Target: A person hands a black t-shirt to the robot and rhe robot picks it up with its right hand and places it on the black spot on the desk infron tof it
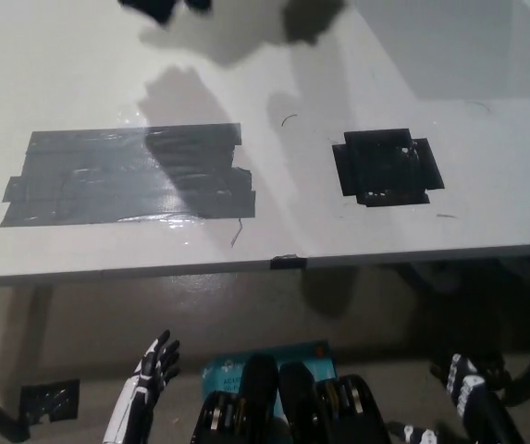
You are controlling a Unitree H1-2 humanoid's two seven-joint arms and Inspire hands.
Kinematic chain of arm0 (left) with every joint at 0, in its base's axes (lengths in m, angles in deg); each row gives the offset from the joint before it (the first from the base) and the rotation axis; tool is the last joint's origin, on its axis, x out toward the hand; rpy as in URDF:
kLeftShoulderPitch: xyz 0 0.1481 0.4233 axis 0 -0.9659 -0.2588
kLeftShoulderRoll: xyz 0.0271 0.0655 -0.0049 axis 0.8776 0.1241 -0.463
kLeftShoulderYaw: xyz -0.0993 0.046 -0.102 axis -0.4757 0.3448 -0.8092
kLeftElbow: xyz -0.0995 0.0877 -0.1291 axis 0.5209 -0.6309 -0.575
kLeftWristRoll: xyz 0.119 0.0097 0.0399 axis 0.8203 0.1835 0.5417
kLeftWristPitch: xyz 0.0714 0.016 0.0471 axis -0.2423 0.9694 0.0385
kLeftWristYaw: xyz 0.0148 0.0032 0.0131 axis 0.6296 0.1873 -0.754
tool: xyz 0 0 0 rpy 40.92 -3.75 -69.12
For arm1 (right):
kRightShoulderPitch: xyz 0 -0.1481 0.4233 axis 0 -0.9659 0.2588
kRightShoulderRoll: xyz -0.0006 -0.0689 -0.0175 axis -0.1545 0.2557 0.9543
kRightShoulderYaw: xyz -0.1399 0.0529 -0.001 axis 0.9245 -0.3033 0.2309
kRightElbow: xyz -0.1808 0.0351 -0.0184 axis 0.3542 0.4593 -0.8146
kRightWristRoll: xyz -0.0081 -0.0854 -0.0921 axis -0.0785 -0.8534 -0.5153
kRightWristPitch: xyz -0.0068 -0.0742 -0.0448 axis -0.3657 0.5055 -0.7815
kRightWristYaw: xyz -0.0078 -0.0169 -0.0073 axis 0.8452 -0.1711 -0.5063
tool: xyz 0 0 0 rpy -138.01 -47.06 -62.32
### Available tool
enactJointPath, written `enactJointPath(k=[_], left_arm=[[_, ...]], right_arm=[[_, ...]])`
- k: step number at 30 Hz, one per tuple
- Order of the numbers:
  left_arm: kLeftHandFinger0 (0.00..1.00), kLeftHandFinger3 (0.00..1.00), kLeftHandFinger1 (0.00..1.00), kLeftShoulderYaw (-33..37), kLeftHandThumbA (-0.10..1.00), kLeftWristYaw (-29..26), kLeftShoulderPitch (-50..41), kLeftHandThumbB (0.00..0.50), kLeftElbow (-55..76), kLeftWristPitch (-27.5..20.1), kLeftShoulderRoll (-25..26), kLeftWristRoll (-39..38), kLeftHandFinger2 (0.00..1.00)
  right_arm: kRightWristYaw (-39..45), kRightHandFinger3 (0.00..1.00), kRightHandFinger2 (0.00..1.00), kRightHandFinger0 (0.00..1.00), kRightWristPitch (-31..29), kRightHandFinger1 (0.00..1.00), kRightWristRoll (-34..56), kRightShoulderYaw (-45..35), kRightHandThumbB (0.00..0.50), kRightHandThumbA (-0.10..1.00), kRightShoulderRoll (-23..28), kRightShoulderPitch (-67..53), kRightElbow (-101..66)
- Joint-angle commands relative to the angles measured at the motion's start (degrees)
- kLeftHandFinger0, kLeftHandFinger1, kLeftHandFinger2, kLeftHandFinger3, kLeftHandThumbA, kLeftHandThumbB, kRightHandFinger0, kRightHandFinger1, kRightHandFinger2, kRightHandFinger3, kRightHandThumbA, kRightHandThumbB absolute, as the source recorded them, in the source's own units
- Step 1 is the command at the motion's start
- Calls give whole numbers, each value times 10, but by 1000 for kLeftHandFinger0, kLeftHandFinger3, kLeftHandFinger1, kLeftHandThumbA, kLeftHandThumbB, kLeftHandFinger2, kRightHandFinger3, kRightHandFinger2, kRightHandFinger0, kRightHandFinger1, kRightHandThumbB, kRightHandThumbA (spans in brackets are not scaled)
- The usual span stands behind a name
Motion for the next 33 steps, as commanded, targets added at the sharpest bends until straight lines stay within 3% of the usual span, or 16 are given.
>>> enactJointPath(k=[1,3,4,6,7,8,10,23,27,29,31,33], left_arm=[[1000,1000,1000,-2,1000,3,10,495,1,-35,4,0,1000],[1000,1000,1000,0,1000,-2,11,500,0,-31,5,8,1000],[1000,1000,1000,1,1000,-4,10,500,0,-31,6,14,1000],[1000,1000,1000,1,1000,-5,11,500,3,-27,7,15,1000],[1000,1000,1000,1,1000,-5,10,500,4,-27,7,16,1000],[1000,1000,1000,1,1000,-5,10,500,4,-27,8,17,1000],[1000,1000,1000,2,1000,-5,11,490,4,-26,9,19,1000],[1000,1000,1000,8,1000,-21,21,498,-4,-42,15,61,1000],[1000,1000,1000,9,1000,-22,24,500,-7,-45,14,66,1000],[1000,1000,1000,11,1000,-21,24,500,-7,-49,14,69,1000],[1000,1000,1000,12,1000,-21,25,500,-8,-50,15,72,1000],[1000,1000,1000,12,1000,-20,26,500,-9,-50,16,73,1000]], right_arm=[[-40,1000,1000,1000,-41,1000,-44,-25,216,1000,-10,31,-73],[-55,1000,1000,1000,-40,1000,-88,-35,371,1000,-8,56,-109],[-60,1000,1000,1000,-33,1000,-118,-38,305,1000,-7,71,-132],[-62,1000,1000,1000,-9,1000,-203,-41,355,1000,2,118,-189],[-59,1000,1000,1000,2,1000,-220,-42,363,1000,5,132,-201],[-51,1000,1000,1000,24,1000,-237,-43,418,1000,9,160,-216],[-42,1000,1000,1000,53,1000,-257,-43,450,1000,14,198,-226],[-30,1000,1000,1000,149,1000,-258,-38,431,1000,37,439,-101],[-41,1000,1000,1000,176,1000,-246,-45,434,1000,21,505,-56],[-56,1000,1000,1000,192,1000,-235,-53,469,1000,1,538,-20],[-64,1000,1000,1000,191,1000,-232,-56,455,1000,-7,562,12],[-68,1000,1000,1000,201,1000,-229,-63,478,1000,-16,584,43]])
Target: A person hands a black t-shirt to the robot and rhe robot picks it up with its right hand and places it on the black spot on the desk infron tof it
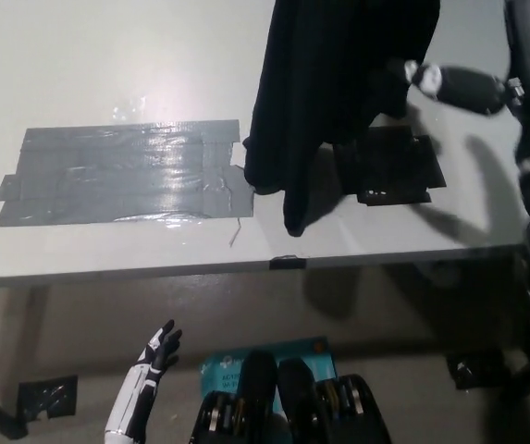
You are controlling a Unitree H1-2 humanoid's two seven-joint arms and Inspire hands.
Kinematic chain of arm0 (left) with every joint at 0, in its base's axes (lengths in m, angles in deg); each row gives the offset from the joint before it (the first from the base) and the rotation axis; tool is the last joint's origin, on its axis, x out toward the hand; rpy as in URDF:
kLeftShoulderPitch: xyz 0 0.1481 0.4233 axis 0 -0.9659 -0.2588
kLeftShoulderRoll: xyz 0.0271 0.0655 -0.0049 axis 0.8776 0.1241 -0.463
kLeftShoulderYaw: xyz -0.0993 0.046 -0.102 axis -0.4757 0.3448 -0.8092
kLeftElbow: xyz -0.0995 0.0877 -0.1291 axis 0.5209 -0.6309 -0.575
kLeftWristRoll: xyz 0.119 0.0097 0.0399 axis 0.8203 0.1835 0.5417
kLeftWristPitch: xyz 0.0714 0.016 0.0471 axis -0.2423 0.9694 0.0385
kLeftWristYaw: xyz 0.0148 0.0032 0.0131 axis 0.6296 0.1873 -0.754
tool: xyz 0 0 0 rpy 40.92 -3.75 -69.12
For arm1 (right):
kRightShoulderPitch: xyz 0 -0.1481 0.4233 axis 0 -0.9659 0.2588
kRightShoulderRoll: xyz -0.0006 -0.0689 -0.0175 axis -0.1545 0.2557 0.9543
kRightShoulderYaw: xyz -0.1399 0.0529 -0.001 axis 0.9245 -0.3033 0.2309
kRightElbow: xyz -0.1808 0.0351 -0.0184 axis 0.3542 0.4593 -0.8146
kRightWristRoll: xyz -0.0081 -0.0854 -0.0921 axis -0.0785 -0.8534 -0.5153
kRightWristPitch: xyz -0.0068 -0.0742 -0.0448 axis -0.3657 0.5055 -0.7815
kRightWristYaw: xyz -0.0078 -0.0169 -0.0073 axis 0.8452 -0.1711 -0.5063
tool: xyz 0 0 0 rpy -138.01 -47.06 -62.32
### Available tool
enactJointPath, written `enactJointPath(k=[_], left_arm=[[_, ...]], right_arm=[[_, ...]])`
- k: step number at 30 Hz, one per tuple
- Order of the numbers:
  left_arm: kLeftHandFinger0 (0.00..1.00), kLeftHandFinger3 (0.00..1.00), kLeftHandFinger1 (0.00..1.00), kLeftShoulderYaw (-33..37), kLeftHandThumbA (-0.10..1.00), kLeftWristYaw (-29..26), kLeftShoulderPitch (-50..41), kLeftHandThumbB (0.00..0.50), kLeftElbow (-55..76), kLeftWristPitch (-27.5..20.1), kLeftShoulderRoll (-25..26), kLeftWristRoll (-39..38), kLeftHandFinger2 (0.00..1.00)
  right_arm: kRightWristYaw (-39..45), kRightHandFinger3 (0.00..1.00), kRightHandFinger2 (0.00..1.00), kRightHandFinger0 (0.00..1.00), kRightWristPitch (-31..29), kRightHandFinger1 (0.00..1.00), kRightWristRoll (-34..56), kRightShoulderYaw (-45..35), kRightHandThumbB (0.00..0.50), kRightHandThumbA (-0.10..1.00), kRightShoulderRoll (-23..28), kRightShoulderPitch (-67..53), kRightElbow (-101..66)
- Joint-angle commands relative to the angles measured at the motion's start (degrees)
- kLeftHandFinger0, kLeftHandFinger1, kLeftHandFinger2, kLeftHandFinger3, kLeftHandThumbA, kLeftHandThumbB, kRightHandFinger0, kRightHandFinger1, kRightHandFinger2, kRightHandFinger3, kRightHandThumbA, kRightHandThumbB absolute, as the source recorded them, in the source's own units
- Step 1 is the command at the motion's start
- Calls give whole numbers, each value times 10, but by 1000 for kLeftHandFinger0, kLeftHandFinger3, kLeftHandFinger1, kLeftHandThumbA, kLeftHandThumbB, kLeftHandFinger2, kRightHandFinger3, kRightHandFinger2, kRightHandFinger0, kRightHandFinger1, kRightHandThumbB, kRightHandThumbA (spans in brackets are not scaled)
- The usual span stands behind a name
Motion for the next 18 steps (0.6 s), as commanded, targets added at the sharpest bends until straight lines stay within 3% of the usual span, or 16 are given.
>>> enactJointPath(k=[1,14,15,16,17,18], left_arm=[[1000,1000,1000,3,1000,-9,5,500,1,-28,7,15,1000],[1000,1000,1000,11,1000,-2,12,500,7,-13,11,21,1000],[1000,1000,1000,11,1000,-2,12,500,7,-13,11,22,1000],[1000,1000,1000,12,1000,-3,13,500,7,-14,11,24,1000],[1000,1000,1000,12,1000,-5,13,500,7,-15,11,26,1000],[1000,1000,1000,12,1000,-6,12,500,9,-14,11,28,1000]], right_arm=[[-32,1000,1000,1000,39,1000,7,-18,488,1000,-16,61,40],[-33,1000,1000,1000,28,1000,28,-22,498,978,-10,172,233],[-30,1000,1000,1000,25,1000,25,-17,475,912,-7,180,247],[-30,1000,1000,1000,21,1000,18,-10,425,760,-2,193,272],[-44,1000,1000,1000,11,1000,10,-6,354,469,-2,203,294],[-71,1000,1000,1000,-8,1000,3,-6,336,138,-5,213,323]])
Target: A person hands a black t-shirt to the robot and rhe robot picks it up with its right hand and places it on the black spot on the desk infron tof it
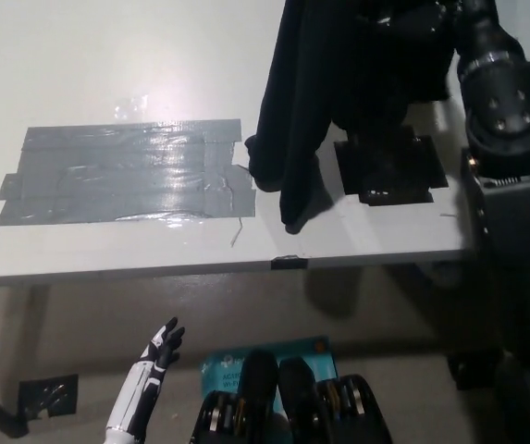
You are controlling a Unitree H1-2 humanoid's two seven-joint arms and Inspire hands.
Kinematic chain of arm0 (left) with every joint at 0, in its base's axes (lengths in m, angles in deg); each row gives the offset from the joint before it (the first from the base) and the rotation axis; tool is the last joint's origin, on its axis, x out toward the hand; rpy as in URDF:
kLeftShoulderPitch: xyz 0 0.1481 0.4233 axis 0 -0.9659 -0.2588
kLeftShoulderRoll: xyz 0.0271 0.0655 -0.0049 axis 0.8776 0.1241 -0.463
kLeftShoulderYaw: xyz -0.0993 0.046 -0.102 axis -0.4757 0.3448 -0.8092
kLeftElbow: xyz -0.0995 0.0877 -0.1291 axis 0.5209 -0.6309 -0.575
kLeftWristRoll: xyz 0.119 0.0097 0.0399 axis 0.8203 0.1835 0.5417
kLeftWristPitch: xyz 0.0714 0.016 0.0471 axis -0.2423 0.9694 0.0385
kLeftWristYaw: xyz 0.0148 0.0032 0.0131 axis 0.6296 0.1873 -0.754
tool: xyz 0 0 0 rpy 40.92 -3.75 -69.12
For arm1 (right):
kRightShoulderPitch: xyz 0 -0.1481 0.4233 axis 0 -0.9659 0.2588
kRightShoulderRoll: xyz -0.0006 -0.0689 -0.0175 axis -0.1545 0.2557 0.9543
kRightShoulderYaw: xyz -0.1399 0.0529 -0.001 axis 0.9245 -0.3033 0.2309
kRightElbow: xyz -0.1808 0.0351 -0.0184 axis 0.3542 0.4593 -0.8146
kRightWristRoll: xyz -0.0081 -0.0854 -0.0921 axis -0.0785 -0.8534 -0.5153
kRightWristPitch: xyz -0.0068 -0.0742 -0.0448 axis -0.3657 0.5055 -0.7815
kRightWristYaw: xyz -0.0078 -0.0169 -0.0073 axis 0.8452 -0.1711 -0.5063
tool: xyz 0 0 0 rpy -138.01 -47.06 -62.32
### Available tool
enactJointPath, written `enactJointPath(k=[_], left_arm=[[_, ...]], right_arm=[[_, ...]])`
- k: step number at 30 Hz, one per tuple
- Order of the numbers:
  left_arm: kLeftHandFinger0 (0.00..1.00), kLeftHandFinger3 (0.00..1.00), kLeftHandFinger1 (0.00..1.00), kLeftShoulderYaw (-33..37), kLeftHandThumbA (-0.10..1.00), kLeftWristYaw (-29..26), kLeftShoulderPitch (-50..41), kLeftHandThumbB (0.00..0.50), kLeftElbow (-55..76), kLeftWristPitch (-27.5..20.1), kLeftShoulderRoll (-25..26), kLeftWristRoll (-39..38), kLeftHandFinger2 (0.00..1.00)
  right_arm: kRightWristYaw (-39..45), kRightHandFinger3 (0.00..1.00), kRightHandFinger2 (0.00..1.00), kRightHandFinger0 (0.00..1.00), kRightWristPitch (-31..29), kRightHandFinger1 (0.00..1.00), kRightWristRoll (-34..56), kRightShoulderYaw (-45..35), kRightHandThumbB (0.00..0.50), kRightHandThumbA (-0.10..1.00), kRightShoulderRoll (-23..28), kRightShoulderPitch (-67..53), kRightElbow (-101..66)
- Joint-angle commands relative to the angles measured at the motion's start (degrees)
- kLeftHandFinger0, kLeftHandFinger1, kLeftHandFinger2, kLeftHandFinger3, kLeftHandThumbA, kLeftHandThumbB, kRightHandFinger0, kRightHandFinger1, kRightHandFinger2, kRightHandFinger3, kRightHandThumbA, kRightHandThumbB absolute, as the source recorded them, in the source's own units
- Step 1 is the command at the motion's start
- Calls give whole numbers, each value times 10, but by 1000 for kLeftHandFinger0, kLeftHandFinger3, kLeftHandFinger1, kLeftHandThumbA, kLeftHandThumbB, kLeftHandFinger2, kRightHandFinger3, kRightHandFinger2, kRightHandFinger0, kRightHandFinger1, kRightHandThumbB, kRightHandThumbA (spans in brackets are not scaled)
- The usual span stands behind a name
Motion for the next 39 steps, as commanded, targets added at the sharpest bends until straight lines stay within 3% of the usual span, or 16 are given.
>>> enactJointPath(k=[1,2,3,5,7,9,18,21,23,24,25,27,28,31,36,39], left_arm=[[1000,1000,1000,5,1000,-5,5,500,10,-12,5,13,1000],[1000,1000,1000,5,1000,-4,6,500,11,-12,5,12,1000],[1000,1000,1000,6,1000,-3,6,500,11,-12,5,12,1000],[1000,1000,1000,7,1000,-2,8,500,12,-14,8,15,1000],[1000,1000,1000,7,1000,-1,12,500,9,-15,9,15,1000],[1000,1000,1000,9,1000,0,7,500,10,-14,8,16,1000],[946,1000,1000,17,1000,-7,-2,494,-1,-41,12,31,999],[923,1000,1000,15,1000,-10,0,500,-2,-36,10,29,983],[908,1000,1000,15,1000,-9,-3,500,0,-35,11,29,975],[915,1000,1000,15,1000,-9,-1,500,-2,-38,12,30,971],[916,1000,1000,15,1000,-9,0,500,-5,-40,12,29,971],[902,1000,1000,14,1000,-8,1,495,-4,-40,12,26,960],[901,1000,1000,13,1000,-8,1,496,-5,-39,13,25,959],[911,1000,1000,14,1000,-9,1,500,-9,-43,14,28,958],[881,1000,1000,14,1000,-7,2,500,-12,-44,15,23,938],[850,1000,991,16,1000,-5,-2,500,-5,-39,16,26,928]], right_arm=[[-67,991,923,750,-56,836,-18,9,327,-52,8,71,68],[-81,874,814,590,-64,708,-22,11,322,-90,8,76,82],[-100,581,539,214,-76,377,-29,14,258,-100,9,80,99],[-162,385,349,3,-116,76,-49,18,193,-100,11,87,136],[-188,598,539,0,-130,119,-58,20,159,-100,12,86,134],[-201,913,780,7,-138,288,-55,12,138,-100,6,68,95],[-215,976,896,57,-155,438,-48,11,140,-100,-8,32,8],[-224,967,876,10,-182,406,-37,5,120,-100,-6,37,5],[-220,967,845,156,-170,460,-28,-3,121,-100,-5,39,2],[-221,962,658,150,-165,361,-26,-8,126,-100,0,42,6],[-223,957,595,118,-164,309,-29,-9,127,-100,4,43,9],[-229,938,483,228,-171,324,-24,-18,153,-100,8,44,25],[-236,930,443,158,-177,259,-22,-23,153,-100,9,45,35],[-253,904,573,1,-188,1,-36,-25,135,-100,16,44,54],[-291,725,592,0,-213,0,-50,-21,156,-100,31,43,104],[-324,710,609,0,-234,11,-56,-19,160,-100,36,41,132]])
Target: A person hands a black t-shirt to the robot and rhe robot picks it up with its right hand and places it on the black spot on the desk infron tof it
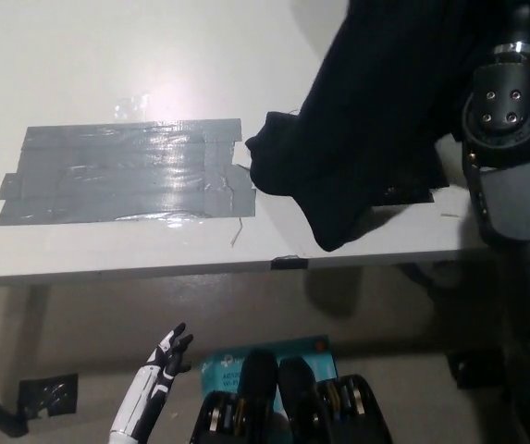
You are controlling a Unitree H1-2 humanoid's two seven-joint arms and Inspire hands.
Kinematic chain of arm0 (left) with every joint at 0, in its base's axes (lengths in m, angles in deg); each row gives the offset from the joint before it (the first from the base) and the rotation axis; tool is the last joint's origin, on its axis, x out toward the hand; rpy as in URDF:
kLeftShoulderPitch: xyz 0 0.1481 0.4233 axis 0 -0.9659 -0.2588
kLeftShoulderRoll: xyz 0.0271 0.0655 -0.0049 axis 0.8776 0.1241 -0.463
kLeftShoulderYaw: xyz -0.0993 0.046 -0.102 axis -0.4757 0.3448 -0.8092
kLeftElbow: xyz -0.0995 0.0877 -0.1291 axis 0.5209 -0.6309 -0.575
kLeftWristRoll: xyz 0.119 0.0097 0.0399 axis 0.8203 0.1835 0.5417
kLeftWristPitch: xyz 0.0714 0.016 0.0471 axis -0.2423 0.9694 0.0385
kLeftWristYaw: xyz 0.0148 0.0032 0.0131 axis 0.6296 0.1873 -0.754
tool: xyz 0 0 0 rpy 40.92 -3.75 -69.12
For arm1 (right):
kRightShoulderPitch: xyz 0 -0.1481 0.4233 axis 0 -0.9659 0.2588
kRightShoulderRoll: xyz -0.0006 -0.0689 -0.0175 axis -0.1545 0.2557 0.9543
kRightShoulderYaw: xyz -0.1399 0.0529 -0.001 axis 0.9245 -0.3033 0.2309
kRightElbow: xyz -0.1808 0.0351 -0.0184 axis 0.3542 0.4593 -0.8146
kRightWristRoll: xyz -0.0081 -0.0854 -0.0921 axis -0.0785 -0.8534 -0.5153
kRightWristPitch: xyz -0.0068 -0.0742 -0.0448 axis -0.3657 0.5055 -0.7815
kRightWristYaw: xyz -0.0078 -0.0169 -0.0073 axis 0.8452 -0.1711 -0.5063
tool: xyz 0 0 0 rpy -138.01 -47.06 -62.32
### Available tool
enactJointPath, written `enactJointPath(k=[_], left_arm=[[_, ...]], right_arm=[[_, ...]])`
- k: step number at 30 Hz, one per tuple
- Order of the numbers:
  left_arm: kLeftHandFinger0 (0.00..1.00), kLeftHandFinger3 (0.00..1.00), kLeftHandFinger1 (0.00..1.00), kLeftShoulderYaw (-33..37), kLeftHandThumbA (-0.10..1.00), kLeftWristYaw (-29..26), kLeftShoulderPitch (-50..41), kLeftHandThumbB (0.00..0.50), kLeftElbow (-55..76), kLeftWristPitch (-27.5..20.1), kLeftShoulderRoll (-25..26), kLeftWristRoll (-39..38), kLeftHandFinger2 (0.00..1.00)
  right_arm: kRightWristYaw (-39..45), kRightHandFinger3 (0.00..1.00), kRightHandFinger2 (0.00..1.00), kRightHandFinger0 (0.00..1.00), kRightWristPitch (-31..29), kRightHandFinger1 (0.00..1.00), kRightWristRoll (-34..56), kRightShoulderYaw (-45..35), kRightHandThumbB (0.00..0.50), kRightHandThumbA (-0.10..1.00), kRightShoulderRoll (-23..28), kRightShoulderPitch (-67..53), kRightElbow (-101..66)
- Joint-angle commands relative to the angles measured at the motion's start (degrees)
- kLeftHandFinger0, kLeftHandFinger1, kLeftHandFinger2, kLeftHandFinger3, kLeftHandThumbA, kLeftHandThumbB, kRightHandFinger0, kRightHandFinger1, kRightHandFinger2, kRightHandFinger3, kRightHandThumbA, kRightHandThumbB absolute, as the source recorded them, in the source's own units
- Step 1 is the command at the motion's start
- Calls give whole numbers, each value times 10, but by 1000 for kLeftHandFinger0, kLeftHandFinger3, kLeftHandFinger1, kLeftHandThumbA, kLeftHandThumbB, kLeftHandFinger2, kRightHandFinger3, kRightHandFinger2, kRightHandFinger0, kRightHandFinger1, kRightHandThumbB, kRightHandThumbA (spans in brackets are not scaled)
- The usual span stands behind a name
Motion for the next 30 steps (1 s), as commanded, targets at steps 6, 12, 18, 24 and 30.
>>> enactJointPath(k=[6,12,18,24,30], left_arm=[[784,1000,942,4,1000,-11,-2,496,14,-21,7,18,879],[754,1000,894,5,1000,-7,-1,487,27,-16,7,15,824],[712,1000,847,3,1000,-11,12,493,19,-21,8,18,782],[685,1000,817,4,1000,-8,16,475,22,-16,7,15,765],[636,1000,774,5,1000,-10,32,459,20,-11,8,25,708]], right_arm=[[-112,742,638,0,-134,24,-34,27,181,-100,29,37,115],[-139,895,865,0,-172,318,-72,96,194,-100,26,23,207],[-141,1000,917,0,-191,496,-159,224,187,-100,23,-17,213],[64,1000,1000,315,-144,813,-172,343,177,-56,45,-46,153],[400,1000,1000,1000,-22,1000,-110,403,225,236,116,-68,-42]])
